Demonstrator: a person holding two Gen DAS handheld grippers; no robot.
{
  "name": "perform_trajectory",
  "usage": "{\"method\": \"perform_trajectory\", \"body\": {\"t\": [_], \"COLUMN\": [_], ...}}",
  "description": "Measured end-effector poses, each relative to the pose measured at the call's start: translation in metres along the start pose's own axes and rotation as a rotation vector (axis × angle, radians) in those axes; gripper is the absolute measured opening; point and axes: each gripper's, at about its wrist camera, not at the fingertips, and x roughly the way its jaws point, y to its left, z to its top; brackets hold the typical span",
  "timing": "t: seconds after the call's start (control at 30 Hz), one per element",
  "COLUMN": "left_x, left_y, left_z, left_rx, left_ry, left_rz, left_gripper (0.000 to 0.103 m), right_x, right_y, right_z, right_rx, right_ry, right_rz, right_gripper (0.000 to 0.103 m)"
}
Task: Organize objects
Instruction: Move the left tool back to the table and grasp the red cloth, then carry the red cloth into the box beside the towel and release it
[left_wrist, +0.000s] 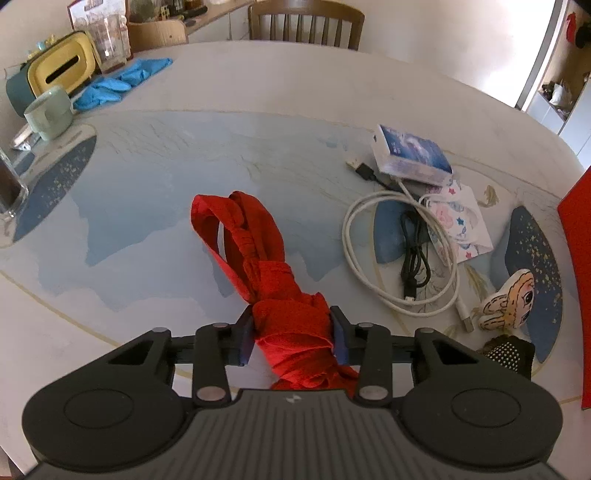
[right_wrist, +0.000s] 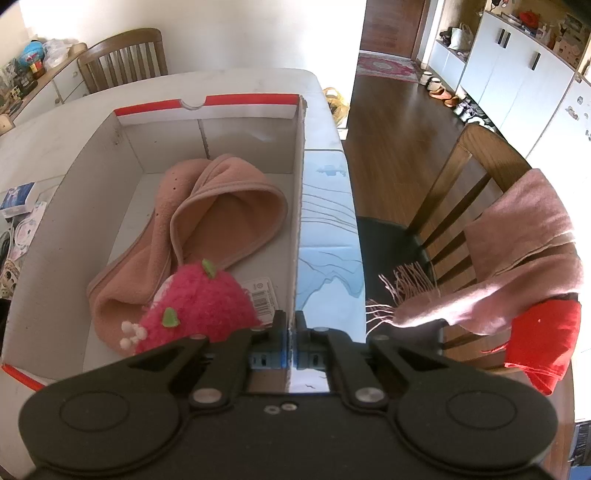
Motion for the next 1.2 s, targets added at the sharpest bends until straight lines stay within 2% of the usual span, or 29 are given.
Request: {"method": "perform_trajectory", "body": {"t": [0.3, 0.53, 0.6, 0.9, 1.2], "left_x": [-0.032, -0.07, -0.081, -0.122, -0.131], "left_y": [0.006, -0.014, -0.023, -0.101, -0.194], "left_z": [0.01, 0.024, 0.029, 0.045, 0.049], "left_rx": [-0.005, 0.055, 0.071, 0.238, 0.394], "left_ry": [-0.044, -0.111, -0.126, -0.181, -0.166], "left_rz": [-0.014, -0.085, -0.125, -0.317, -0.477], "left_gripper": [0.038, 0.038, 0.038, 0.038, 0.038], "right_x": [-0.001, -0.003, -0.003, -0.005, -0.006], "right_y": [0.003, 0.006, 0.006, 0.008, 0.005], "right_z": [0.001, 0.0, 0.0, -0.001, -0.002], "right_rx": [-0.028, -0.072, -0.077, -0.107, -0.1], "right_ry": [0.01, 0.016, 0.016, -0.002, 0.005], "right_rz": [-0.008, -0.006, -0.005, -0.011, 0.005], "right_gripper": [0.003, 0.003, 0.003, 0.004, 0.004]}}
